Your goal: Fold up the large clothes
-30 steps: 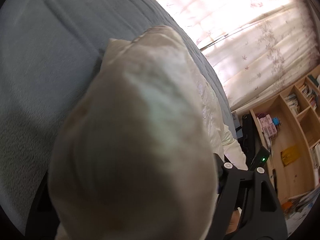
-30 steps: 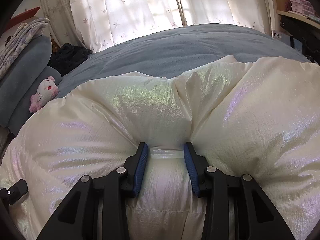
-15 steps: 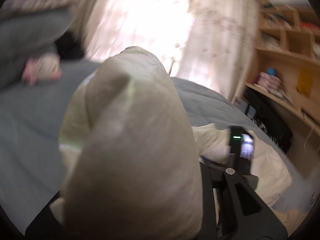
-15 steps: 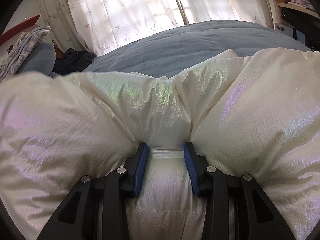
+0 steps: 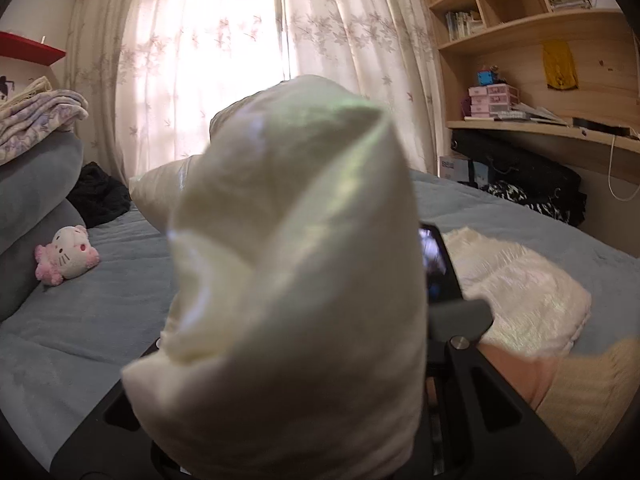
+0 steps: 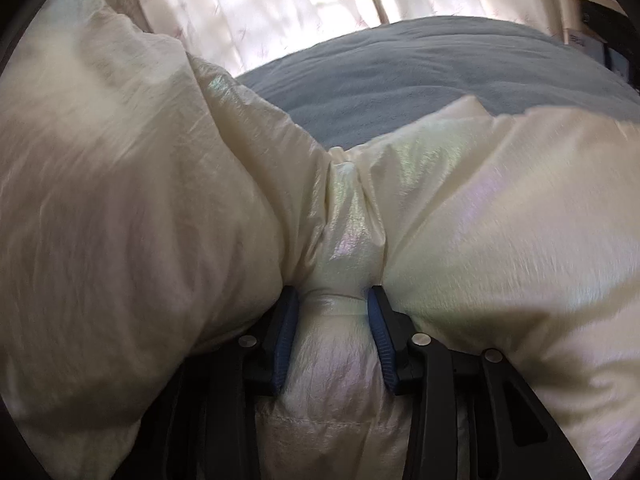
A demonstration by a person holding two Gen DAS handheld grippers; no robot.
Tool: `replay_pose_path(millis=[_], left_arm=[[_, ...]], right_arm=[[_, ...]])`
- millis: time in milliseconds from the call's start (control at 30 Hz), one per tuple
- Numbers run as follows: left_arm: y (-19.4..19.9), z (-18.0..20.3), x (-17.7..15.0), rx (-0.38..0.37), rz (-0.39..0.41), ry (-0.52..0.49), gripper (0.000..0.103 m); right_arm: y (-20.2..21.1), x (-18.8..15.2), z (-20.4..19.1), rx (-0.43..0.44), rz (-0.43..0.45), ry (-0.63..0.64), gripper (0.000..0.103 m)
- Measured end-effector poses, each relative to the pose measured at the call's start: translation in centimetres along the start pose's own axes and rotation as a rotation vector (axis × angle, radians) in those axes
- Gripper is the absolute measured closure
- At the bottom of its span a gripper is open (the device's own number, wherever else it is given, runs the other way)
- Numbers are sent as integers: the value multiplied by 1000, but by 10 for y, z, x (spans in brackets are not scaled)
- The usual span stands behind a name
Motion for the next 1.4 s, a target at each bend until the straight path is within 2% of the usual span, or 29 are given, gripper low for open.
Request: replay_pose_path(millis=[100,167,200,267,300,333,433,567,667,767,900,933,1000,1167,1333,1400], left_arm=[[22,7,8,13,1,5,79],[31,-4,14,17,-5,14,79],[36,-7,17,22,-7,13,79],[43,-10,31,18,-6,19,79],[48,-13,43,17,-7,23,79],[50,-12,48,16,-8,28,79],[41,-20,72,19,-16,48,79],[29,-36,89,31,-31,85,79],[23,-43,91,45,-44,99,79],[21,-48,97,55,-51,119,79],[16,-45,120,57,-56,93,78],[15,-41,121,62,-61,76,78],[13,-38,129,65,-69,58,77],[-1,-13,143,59,-89,7,76],[-22,46,151,22,-105,-97,75],[-35,83,149,-9,-121,-167,73]], right_arm=[[-5,21,6,14,-11,1,76],[-10,41,15,35,-24,-52,76],[-11,52,20,65,-22,-86,76],[-12,70,24,64,3,-89,76],[-16,78,27,58,-2,-73,76],[-28,84,25,70,-47,-60,77],[-63,95,23,78,-141,-53,80],[-100,112,26,67,-180,-79,79],[-106,99,14,46,-179,-69,79],[-105,101,11,-9,-194,-15,80],[-72,86,9,-1,-256,13,79],[-56,90,18,15,-248,11,78],[-16,71,32,9,-207,18,76],[70,65,108,13,-92,-17,76],[146,35,203,-44,-7,-91,76],[170,19,233,-70,8,-122,75]])
Point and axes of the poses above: each gripper's, at about its wrist camera, not at the fingertips, and y roughly against the way its jaws point, z to its right, x to its top, the point moved 8 cm from there along -y, roughly the way its jaws point, and after that the axes turned 10 degrees about -x, right-handed, at the moved point
